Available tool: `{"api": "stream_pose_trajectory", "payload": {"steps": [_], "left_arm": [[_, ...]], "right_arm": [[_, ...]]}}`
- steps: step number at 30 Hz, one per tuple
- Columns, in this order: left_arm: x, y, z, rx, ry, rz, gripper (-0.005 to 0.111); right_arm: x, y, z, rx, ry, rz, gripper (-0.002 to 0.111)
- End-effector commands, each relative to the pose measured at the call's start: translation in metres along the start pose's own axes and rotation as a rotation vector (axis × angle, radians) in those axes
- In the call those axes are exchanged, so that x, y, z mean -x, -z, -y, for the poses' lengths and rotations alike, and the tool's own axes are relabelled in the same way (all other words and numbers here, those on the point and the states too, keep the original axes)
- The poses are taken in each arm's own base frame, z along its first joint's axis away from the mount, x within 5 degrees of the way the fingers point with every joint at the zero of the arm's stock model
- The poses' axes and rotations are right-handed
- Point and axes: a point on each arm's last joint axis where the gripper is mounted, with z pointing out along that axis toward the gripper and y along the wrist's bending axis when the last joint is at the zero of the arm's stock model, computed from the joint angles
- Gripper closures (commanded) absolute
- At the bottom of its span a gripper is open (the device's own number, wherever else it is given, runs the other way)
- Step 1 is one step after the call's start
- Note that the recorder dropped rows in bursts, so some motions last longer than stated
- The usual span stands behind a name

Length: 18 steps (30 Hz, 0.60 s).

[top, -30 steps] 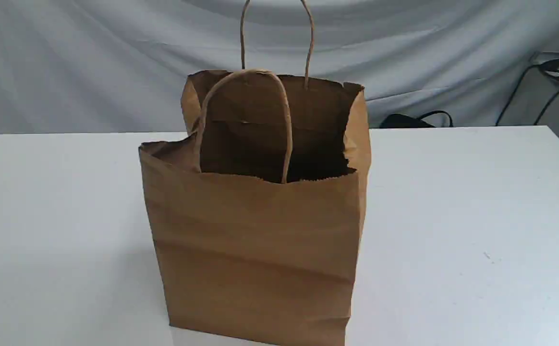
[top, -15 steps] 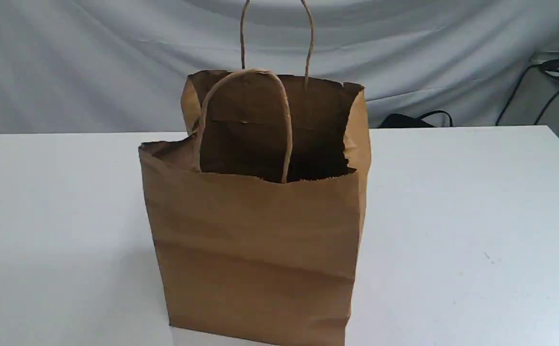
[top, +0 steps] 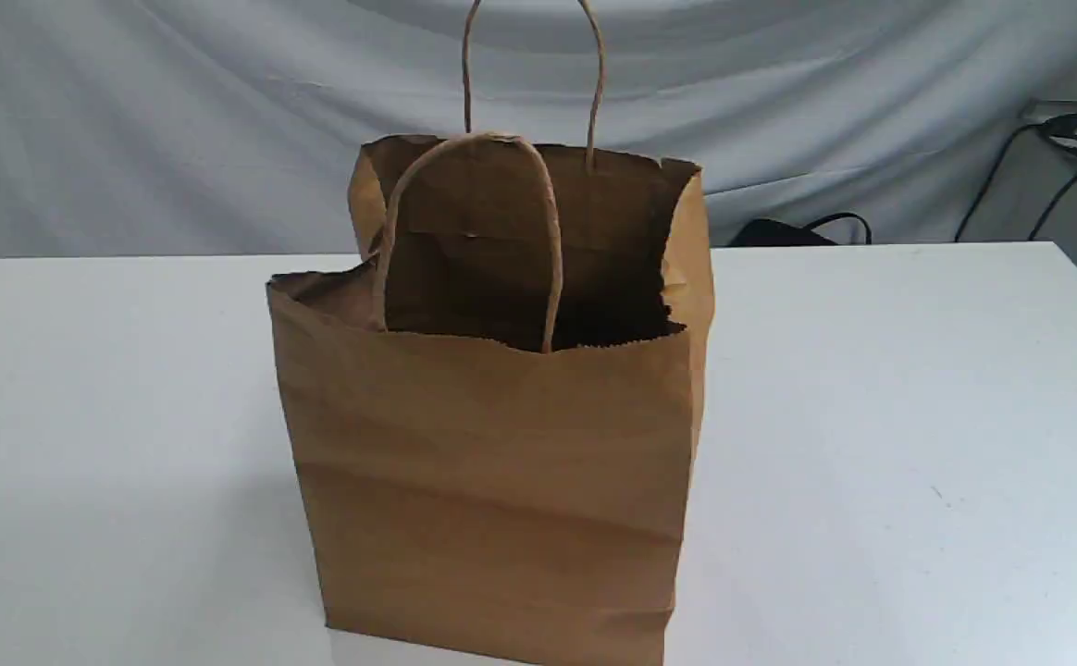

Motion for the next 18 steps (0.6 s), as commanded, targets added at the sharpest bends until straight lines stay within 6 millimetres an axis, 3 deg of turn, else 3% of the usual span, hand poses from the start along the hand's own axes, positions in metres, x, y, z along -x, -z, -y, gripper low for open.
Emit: {"api": "stream_pose_trajectory", "payload": {"steps": [1, 10, 18], "left_arm": [[-0.002, 0.000, 0.000, -0.003, 0.005, -0.001, 0.107], [-0.002, 0.000, 0.000, -0.003, 0.005, -0.001, 0.107], [-0.002, 0.000, 0.000, -0.003, 0.005, -0.001, 0.107]], "right_arm": [[-0.015, 0.013, 0.010, -0.094, 0.014, 0.032, 0.108], [-0.039, 0.050, 0.016, -0.205, 0.100, 0.148, 0.108], [-0.062, 0.060, 0.020, -0.276, 0.080, 0.172, 0.108]]}}
